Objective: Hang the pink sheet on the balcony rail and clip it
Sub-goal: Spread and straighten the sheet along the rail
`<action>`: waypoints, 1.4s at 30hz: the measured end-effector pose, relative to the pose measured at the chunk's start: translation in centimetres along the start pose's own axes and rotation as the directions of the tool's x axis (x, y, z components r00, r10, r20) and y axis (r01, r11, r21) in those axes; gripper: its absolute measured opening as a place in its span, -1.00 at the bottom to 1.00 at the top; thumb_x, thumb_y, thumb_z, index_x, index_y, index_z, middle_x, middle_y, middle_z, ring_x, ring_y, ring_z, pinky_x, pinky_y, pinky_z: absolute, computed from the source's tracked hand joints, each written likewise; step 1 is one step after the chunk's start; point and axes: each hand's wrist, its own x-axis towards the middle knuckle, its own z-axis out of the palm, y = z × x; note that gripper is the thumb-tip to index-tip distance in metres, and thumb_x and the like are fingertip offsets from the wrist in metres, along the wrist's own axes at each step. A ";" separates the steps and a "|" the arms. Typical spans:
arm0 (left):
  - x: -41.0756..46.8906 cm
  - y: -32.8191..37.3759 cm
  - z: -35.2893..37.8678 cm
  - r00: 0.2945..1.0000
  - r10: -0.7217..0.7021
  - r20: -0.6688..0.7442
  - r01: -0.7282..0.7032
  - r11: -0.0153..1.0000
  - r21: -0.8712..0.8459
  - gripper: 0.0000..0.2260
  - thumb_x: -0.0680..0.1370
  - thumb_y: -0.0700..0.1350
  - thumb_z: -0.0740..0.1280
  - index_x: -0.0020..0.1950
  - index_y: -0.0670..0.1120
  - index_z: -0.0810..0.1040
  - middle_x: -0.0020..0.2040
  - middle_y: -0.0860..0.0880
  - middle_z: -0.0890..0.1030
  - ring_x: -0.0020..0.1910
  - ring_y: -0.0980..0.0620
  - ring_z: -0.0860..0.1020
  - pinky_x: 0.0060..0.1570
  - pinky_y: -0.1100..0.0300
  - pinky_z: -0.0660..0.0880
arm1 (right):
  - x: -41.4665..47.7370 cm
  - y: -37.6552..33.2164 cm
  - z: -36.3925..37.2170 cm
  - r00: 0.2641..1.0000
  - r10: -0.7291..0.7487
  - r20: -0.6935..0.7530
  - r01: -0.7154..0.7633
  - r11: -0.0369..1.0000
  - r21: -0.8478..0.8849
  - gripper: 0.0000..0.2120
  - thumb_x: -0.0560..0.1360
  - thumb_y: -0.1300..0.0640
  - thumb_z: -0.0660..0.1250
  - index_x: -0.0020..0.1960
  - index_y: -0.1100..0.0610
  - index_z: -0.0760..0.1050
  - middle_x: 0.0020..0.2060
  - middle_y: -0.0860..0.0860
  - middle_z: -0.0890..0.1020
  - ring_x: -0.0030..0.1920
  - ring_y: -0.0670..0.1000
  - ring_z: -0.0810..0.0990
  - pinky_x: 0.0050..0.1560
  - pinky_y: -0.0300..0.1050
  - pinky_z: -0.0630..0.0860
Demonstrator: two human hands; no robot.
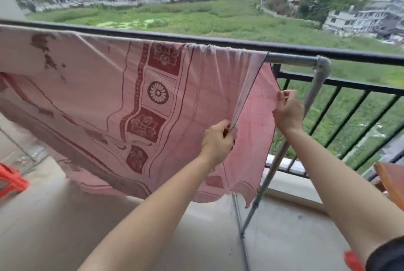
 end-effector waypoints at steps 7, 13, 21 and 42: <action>-2.1 -1.5 2.7 0.998 -0.045 -0.034 0.049 0.990 0.134 -0.84 0.59 -0.08 0.27 -0.20 -0.02 0.49 -0.36 0.08 0.53 -0.33 0.00 0.52 -0.33 0.20 0.38 | -1.9 -1.4 -1.0 0.963 -0.156 0.220 0.181 0.979 -0.095 -0.77 0.63 0.09 0.22 0.18 0.18 0.55 -0.04 0.13 0.65 -0.03 0.12 0.64 0.11 0.08 0.53; -3.5 -1.0 1.6 0.997 0.026 -0.069 -0.003 0.950 0.312 -0.84 0.61 0.03 0.23 -0.14 0.05 0.49 -0.34 0.12 0.50 -0.35 0.09 0.45 -0.36 0.20 0.36 | -1.8 -1.1 -2.1 0.970 -0.021 0.243 0.058 0.988 -0.146 -0.73 0.64 -0.05 0.19 0.12 0.12 0.53 -0.04 0.07 0.67 -0.06 0.12 0.67 0.06 0.08 0.58; -3.5 -0.9 1.5 0.962 0.056 -0.269 0.087 0.867 0.491 -0.69 0.58 0.20 0.05 -0.04 -0.05 0.27 -0.24 0.01 0.44 -0.21 -0.08 0.44 -0.28 0.05 0.33 | -1.1 0.2 0.3 0.929 0.021 0.368 -0.028 1.000 0.014 -0.77 0.68 -0.01 0.04 0.08 0.12 0.36 -0.12 0.14 0.61 -0.15 0.22 0.64 -0.15 0.18 0.53; -7.9 -6.9 4.1 0.747 -0.318 -0.584 0.664 0.324 0.673 -0.20 0.50 -0.37 0.13 0.57 0.10 -0.22 0.31 -0.07 0.19 0.02 -0.21 0.54 0.03 -0.06 0.49 | -0.1 5.2 4.0 0.752 -0.101 0.651 0.200 0.976 -0.080 -0.71 0.57 -0.06 0.19 -0.18 0.10 0.50 -0.10 0.21 0.66 -0.02 0.25 0.61 -0.14 -0.05 0.43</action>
